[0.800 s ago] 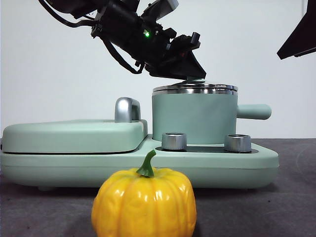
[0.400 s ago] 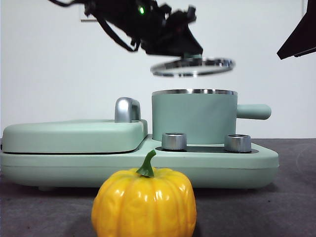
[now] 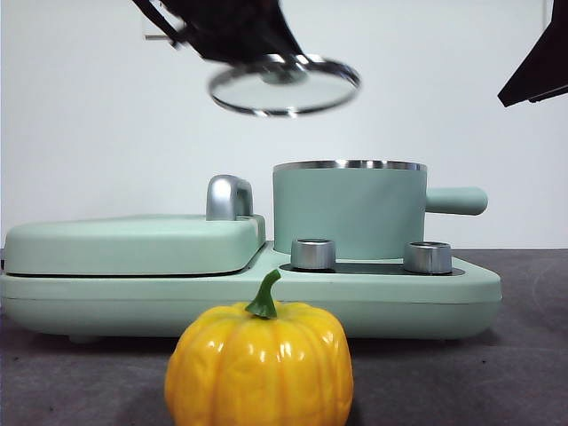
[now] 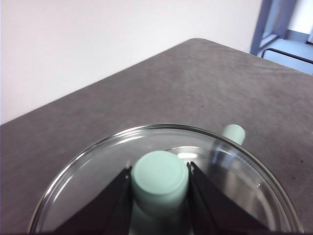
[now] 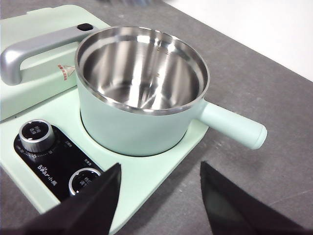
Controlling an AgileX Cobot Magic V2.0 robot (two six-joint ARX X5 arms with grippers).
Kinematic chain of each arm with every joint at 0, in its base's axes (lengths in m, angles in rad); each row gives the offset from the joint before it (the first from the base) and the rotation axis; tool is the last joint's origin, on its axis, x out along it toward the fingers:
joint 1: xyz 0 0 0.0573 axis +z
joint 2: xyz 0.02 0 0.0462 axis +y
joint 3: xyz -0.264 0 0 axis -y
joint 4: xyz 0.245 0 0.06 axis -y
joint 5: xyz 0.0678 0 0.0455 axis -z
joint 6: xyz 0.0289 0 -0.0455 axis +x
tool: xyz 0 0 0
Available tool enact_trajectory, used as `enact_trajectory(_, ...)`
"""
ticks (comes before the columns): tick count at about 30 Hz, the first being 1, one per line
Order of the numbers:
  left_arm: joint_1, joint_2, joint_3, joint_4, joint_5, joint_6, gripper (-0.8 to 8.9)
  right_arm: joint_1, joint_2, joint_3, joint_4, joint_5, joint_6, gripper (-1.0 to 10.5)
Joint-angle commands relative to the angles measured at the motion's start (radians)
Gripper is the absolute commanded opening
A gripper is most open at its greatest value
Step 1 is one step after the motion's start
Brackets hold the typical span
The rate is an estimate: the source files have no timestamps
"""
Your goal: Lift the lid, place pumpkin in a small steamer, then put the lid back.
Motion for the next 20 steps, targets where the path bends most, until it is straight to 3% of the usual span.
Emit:
enact_trajectory(1,0.023,-0.057,0.024,-0.040,0.001,-0.016,0.16,0.006,0.003,0.020,0.009,-0.003,0.018,2.6)
enact_trajectory(9,0.124,-0.179,0.014,-0.223,-0.049,-0.009,0.16,0.054,0.003,0.020,-0.014,-0.033,0.017,2.6)
enact_trajectory(20,0.251,-0.383,-0.155,-0.267,-0.049,-0.011,0.16,0.225,0.004,0.021,-0.066,-0.032,0.017,2.7)
